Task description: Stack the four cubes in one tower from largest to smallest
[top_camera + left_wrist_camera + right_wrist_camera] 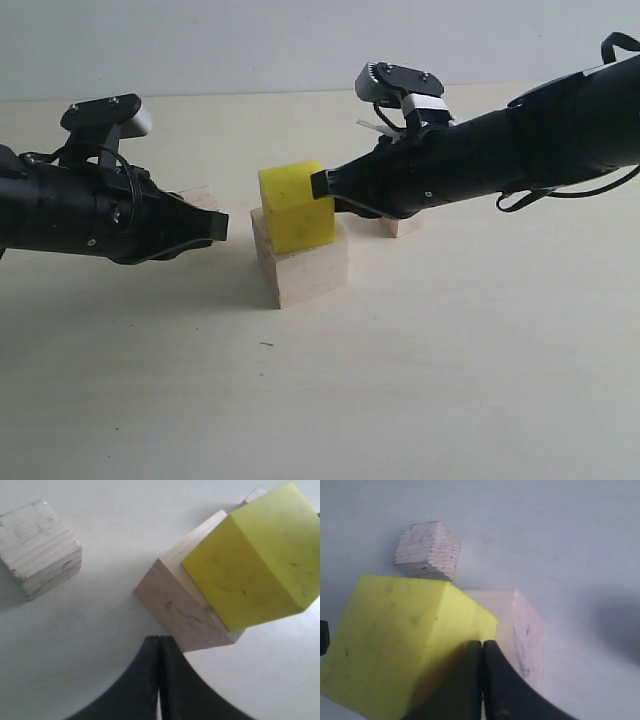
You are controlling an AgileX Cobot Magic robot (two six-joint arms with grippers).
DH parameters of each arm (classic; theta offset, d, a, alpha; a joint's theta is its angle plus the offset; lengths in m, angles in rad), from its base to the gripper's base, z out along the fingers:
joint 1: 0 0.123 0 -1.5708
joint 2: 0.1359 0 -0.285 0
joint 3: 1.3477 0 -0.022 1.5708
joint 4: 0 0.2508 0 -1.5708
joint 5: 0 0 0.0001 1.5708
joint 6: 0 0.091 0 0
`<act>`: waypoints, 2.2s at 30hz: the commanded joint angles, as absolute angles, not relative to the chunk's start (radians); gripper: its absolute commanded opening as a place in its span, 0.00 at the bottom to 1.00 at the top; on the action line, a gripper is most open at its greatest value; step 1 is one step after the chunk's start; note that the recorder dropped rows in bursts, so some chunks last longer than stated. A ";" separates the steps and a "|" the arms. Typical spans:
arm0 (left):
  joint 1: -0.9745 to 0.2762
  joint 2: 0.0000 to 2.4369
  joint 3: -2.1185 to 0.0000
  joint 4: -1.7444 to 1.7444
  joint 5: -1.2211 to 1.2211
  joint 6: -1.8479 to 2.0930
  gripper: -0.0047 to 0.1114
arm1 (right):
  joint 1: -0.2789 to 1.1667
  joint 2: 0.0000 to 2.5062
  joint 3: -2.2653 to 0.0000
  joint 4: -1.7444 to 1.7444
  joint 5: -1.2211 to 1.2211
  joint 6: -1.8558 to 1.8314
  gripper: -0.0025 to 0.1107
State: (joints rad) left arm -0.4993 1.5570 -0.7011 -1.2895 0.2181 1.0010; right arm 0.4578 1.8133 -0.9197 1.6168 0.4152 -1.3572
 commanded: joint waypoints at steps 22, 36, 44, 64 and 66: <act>-0.498 1.547 -0.698 -1.291 0.260 1.020 0.04 | 0.454 1.849 -0.984 1.744 0.374 -1.548 0.02; -0.498 1.560 -0.724 -1.596 0.364 1.354 0.04 | 0.454 1.754 -0.984 1.483 0.203 -1.177 0.02; -0.498 1.620 -0.724 -1.671 0.349 1.435 0.04 | 0.454 1.719 -0.984 1.315 0.190 -1.018 0.02; -0.498 1.682 -0.779 -1.744 0.382 1.566 0.04 | 0.454 1.719 -0.944 1.301 0.204 -1.018 0.02; -0.498 1.688 -0.779 -1.744 0.382 1.571 0.04 | 0.454 1.719 -0.944 1.301 0.206 -1.018 0.02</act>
State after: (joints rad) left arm -0.4993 1.6779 -0.7728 -1.7367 0.3782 1.5594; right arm 0.4578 1.7266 -0.9498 1.3122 0.1999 -1.0176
